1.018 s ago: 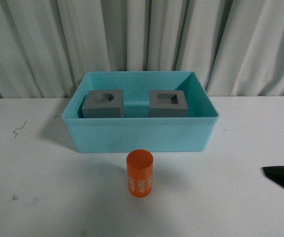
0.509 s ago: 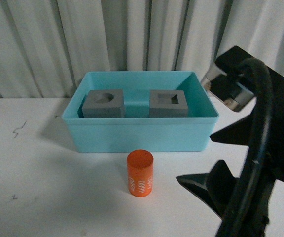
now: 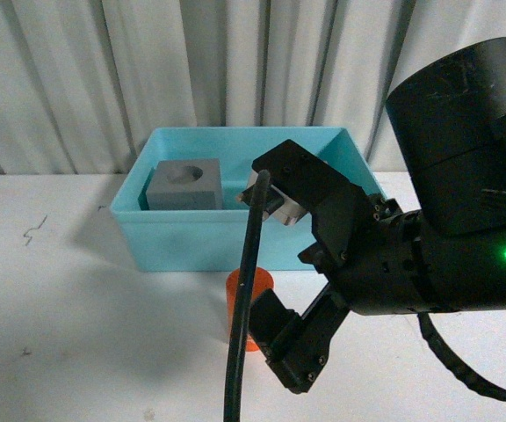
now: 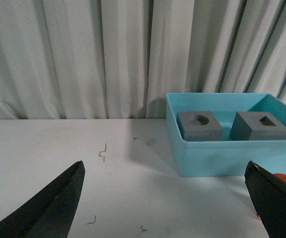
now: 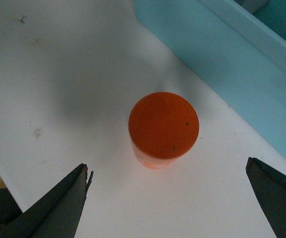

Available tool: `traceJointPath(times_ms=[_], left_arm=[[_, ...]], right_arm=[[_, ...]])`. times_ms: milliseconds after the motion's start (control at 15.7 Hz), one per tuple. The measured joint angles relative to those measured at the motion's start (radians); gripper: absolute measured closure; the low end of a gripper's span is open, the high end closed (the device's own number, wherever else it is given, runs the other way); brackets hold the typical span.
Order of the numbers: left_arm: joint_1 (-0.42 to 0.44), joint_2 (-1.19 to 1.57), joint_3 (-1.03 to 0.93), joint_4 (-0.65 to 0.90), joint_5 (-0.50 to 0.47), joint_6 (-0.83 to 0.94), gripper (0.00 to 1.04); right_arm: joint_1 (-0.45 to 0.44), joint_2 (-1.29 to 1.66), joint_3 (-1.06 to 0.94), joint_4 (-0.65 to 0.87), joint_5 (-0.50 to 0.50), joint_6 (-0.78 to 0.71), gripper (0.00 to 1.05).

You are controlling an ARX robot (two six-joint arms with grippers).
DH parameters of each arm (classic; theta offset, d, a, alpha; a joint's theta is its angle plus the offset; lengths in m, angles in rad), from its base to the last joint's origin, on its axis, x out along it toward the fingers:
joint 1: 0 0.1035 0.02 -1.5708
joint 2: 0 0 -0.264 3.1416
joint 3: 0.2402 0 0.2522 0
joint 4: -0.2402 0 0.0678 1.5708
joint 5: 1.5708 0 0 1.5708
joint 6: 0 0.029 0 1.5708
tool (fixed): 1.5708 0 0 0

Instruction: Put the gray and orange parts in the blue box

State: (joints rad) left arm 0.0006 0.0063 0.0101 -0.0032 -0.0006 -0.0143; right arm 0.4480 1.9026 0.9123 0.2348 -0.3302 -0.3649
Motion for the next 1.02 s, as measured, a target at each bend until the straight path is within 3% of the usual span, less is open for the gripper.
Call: traceJointPath(times_ms=[637, 1018], left_arm=[[0.0, 0.0, 0.0, 0.0, 0.0, 0.0, 0.07], [0.0, 0.0, 0.0, 0.0, 0.0, 0.0, 0.07]], right_arm=[[0.026, 0.157, 0.109, 0.036, 0.061, 0.035, 0.06], [0.037, 0.152, 0.115, 0.021, 0.061, 0.04, 0.58]])
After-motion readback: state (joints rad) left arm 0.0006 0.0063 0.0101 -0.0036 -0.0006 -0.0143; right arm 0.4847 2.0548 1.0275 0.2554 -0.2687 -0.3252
